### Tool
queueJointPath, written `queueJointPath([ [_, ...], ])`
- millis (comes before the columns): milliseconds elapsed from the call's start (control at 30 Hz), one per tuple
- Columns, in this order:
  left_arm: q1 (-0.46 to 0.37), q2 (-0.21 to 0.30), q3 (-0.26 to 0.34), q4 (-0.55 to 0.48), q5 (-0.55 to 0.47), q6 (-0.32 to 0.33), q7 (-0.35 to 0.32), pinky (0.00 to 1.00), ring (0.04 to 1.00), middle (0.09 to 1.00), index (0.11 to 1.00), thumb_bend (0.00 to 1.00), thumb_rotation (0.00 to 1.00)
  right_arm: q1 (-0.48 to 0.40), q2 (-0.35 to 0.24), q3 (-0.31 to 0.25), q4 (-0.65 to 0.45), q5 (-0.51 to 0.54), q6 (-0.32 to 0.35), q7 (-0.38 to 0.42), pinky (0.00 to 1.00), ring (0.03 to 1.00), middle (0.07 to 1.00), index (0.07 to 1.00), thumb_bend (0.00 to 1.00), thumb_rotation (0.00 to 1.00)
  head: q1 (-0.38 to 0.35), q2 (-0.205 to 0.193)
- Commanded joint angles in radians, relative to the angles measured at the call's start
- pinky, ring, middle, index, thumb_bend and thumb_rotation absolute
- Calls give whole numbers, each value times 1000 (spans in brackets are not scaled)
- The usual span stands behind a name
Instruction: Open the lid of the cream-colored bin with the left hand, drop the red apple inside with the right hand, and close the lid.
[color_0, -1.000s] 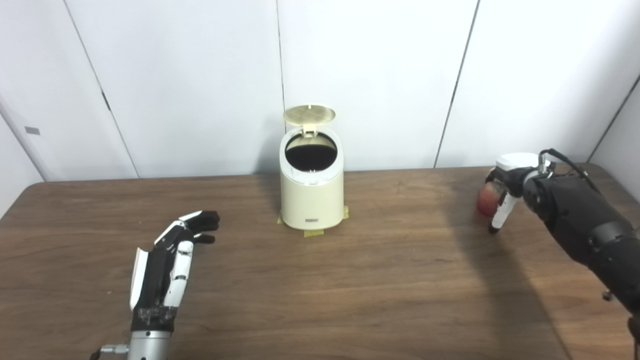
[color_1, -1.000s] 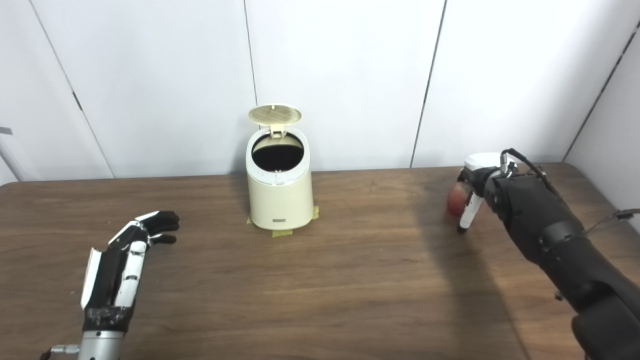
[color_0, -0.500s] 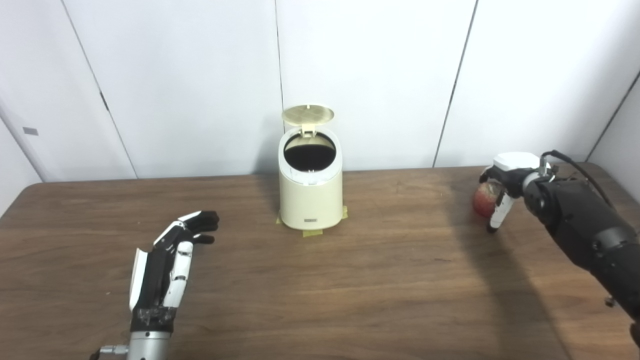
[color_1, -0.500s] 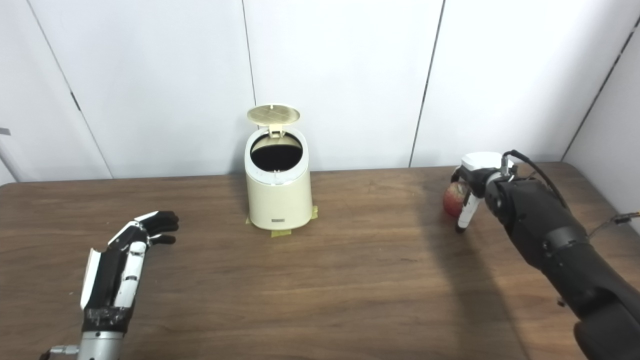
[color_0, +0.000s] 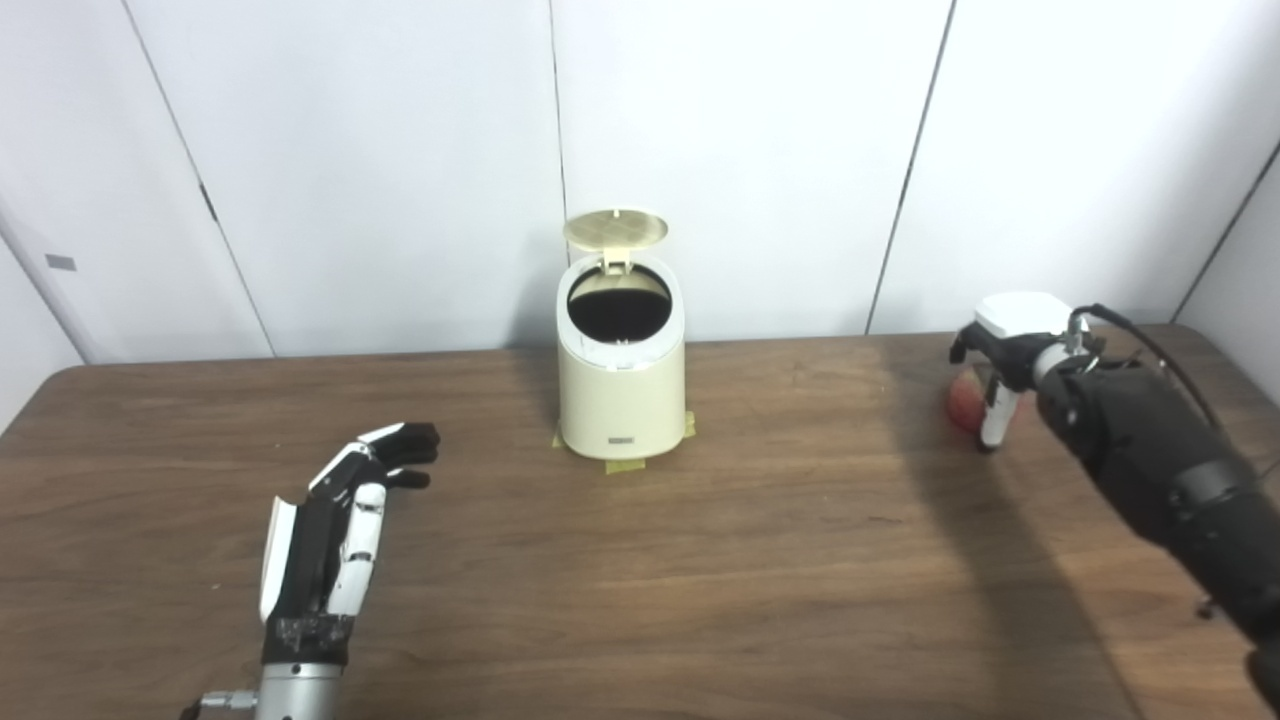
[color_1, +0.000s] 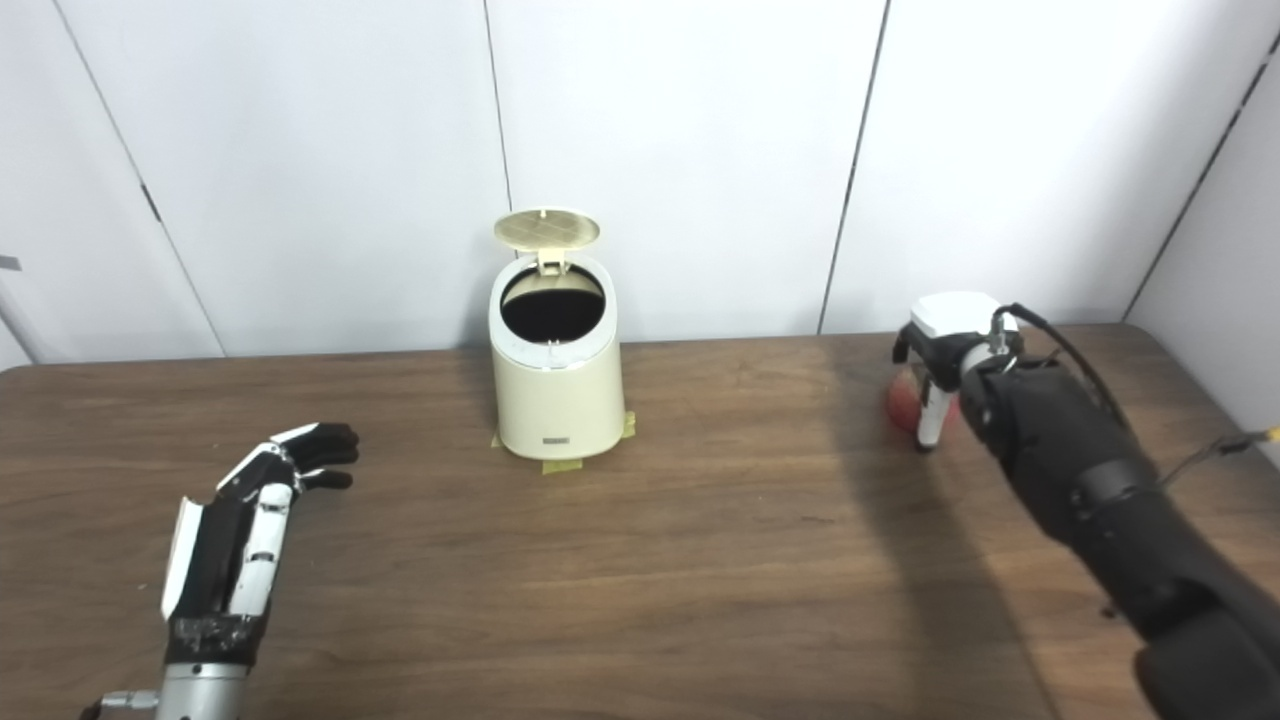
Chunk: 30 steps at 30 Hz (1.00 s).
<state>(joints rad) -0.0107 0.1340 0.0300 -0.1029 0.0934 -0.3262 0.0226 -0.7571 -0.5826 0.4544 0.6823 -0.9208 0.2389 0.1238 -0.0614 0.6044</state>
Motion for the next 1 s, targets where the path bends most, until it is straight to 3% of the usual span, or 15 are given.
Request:
queueJointPath([
  [0, -25, -2, 4, -17, 4, -36, 4, 627, 704, 714, 701, 168, 882, -32, -13, -21, 7, -5, 17, -74, 395, 447, 544, 468, 520, 1, 0, 1],
  [267, -25, -2, 4, -15, -4, -38, 1, 630, 705, 713, 699, 167, 875, -51, -4, -4, 39, -16, 27, -95, 408, 442, 547, 462, 516, 0, -1, 0],
  [567, -22, -2, 1, -21, 3, -27, -2, 631, 703, 714, 701, 172, 889, -27, -10, -20, -64, 6, 28, -53, 310, 391, 506, 507, 517, 0, -1, 2],
  [633, -23, -2, 0, -19, 1, -29, -3, 632, 703, 715, 701, 172, 888, -20, -19, -21, -97, 18, -15, -60, 305, 379, 490, 517, 516, 0, 0, 3],
  [733, -26, -2, -1, -14, 2, -28, -4, 635, 705, 716, 700, 180, 882, -3, -40, -23, -195, 26, -95, -72, 316, 398, 483, 515, 518, 0, -2, 0],
  [867, -30, 2, -5, -2, 13, -30, -4, 640, 709, 719, 705, 174, 898, 29, -39, -64, -453, 45, -82, 15, 370, 452, 528, 468, 518, 0, -1, -3],
  [967, -32, 1, -7, 9, 18, -32, -3, 644, 715, 723, 709, 171, 912, 43, -27, -88, -601, 55, -116, 38, 378, 466, 552, 448, 514, 0, 1, -6],
])
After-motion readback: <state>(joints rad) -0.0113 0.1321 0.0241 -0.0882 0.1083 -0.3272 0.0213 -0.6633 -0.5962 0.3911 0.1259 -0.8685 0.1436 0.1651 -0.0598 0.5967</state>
